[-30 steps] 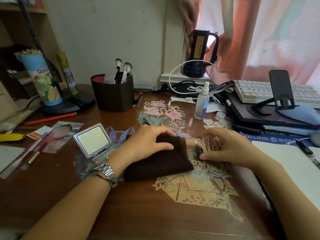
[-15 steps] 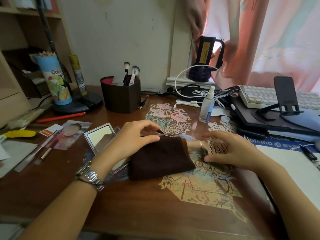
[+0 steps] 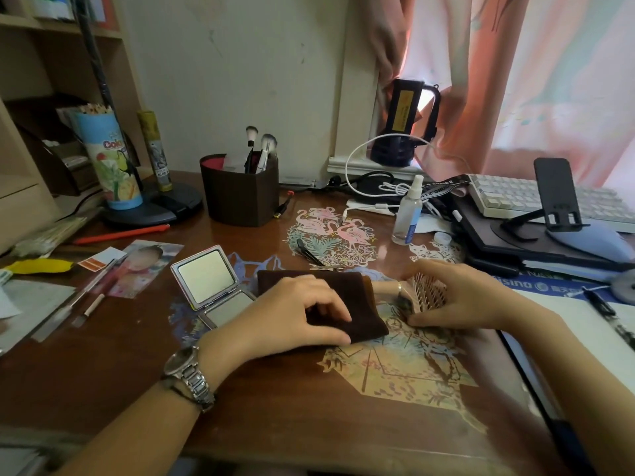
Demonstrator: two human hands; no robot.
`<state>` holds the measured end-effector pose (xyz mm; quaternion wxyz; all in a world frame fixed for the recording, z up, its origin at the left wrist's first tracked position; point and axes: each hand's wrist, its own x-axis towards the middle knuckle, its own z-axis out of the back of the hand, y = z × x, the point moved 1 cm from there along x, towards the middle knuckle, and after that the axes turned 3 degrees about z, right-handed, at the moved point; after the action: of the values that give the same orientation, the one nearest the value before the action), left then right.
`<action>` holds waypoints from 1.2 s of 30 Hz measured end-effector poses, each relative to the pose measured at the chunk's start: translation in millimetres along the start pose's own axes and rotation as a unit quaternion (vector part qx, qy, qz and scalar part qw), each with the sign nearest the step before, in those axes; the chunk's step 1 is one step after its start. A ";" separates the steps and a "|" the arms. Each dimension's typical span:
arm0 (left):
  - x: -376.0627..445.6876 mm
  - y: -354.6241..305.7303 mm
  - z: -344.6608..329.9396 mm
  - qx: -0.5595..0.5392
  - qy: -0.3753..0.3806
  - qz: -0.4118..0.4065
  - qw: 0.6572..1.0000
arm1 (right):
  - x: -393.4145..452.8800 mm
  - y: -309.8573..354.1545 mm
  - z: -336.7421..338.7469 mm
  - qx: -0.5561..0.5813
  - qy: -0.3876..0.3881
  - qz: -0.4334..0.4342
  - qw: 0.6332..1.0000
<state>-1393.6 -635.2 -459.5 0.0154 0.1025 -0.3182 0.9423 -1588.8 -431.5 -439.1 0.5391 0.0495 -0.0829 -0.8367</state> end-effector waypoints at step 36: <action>3.5 7.4 6.4 -0.035 -0.074 0.078 0.994 | -32.7 -10.4 38.2 -0.013 -0.115 -0.150 0.982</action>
<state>-1396.6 -645.0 -458.2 -0.0783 0.1458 -0.3582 0.9188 -1591.2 -394.3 -403.9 0.3952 -0.0420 -0.1253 -0.9090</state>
